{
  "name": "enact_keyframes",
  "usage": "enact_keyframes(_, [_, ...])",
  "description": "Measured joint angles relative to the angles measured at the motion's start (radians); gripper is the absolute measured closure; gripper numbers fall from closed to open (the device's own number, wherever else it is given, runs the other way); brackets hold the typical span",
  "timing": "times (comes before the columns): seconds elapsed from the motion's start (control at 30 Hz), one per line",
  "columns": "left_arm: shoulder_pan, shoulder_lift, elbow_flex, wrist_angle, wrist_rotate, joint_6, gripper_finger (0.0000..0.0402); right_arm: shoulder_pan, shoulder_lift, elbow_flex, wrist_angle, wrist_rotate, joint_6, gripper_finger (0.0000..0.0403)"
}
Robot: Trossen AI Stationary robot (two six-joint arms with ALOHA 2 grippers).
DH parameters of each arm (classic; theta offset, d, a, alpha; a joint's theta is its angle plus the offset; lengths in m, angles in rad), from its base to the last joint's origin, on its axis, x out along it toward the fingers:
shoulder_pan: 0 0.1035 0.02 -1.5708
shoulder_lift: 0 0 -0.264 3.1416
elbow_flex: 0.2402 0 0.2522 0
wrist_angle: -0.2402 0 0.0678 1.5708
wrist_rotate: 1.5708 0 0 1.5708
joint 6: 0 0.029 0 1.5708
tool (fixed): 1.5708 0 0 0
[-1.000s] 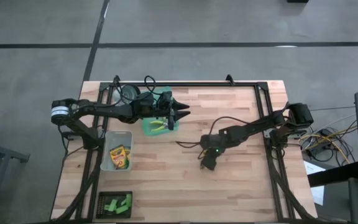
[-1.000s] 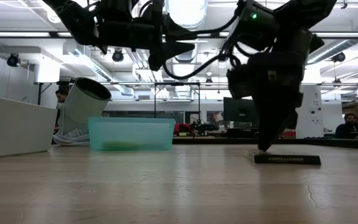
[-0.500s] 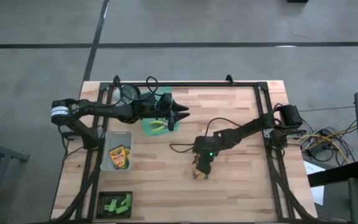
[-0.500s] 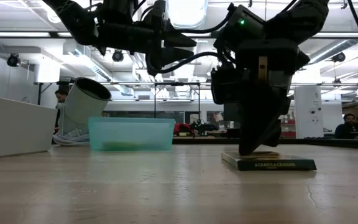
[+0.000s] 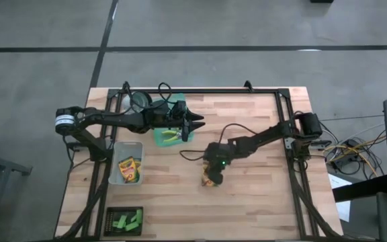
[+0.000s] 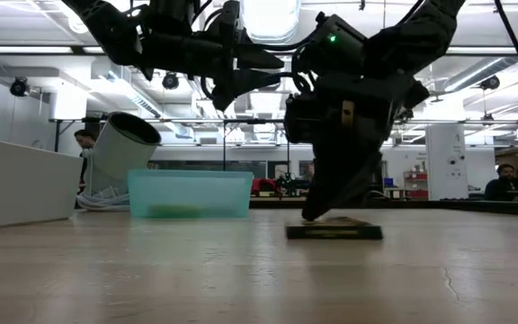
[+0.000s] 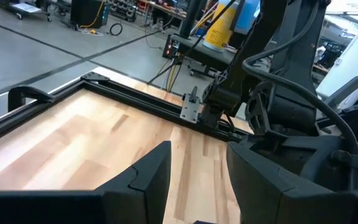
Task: Pick & Place School Supplies
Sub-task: Put the yellow crayon box into the gray bin
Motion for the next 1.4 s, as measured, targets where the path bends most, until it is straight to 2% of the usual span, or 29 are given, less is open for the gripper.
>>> enact_keyframes(0.13, [0.0,0.0,0.0,0.0,0.0,-0.028,0.0241,0.006,-0.032,0.012,-0.004,0.014,-0.067,0.0394])
enact_keyframes(0.23, [0.0,0.0,0.0,0.0,0.0,-0.03,0.0241,0.018,-0.089,0.015,-0.013,0.079,-0.096,0.0394])
enact_keyframes(0.37, [0.0,0.0,0.0,0.0,0.0,-0.048,0.0241,0.025,-0.186,0.015,-0.125,0.171,-0.136,0.0394])
enact_keyframes(0.47, [0.0,0.0,0.0,-0.006,0.0,-0.113,0.0241,0.024,-0.264,0.015,-0.235,0.175,-0.135,0.0394])
enact_keyframes(0.6, [-0.001,0.0,0.0,-0.068,0.002,-0.281,0.0241,0.029,-0.333,0.0,-0.318,0.172,-0.141,0.0394])
enact_keyframes(0.83, [-0.069,0.0,0.0,-0.307,0.03,-0.686,0.0241,0.044,-0.359,-0.057,-0.24,0.225,-0.184,0.0394])
enact_keyframes(1.03, [-0.154,0.0,0.0,-0.416,0.058,-0.977,0.0241,0.044,-0.36,-0.109,-0.229,0.225,-0.184,0.0394])
enact_keyframes(1.13, [-0.212,0.0,0.0,-0.467,0.007,-1.076,0.0241,0.044,-0.356,-0.145,-0.162,0.219,-0.184,0.0394])
enact_keyframes(1.23, [-0.276,0.0,0.0,-0.5,-0.09,-1.184,0.0241,0.046,-0.348,-0.179,-0.07,0.21,-0.18,0.0394])
enact_keyframes(1.33, [-0.325,0.0,0.0,-0.537,-0.204,-1.221,0.0241,0.048,-0.347,-0.221,0.017,0.205,-0.161,0.0394])
enact_keyframes(1.4, [-0.34,0.0,0.0,-0.546,-0.234,-1.228,0.0241,0.049,-0.347,-0.247,0.065,0.203,-0.142,0.0394])
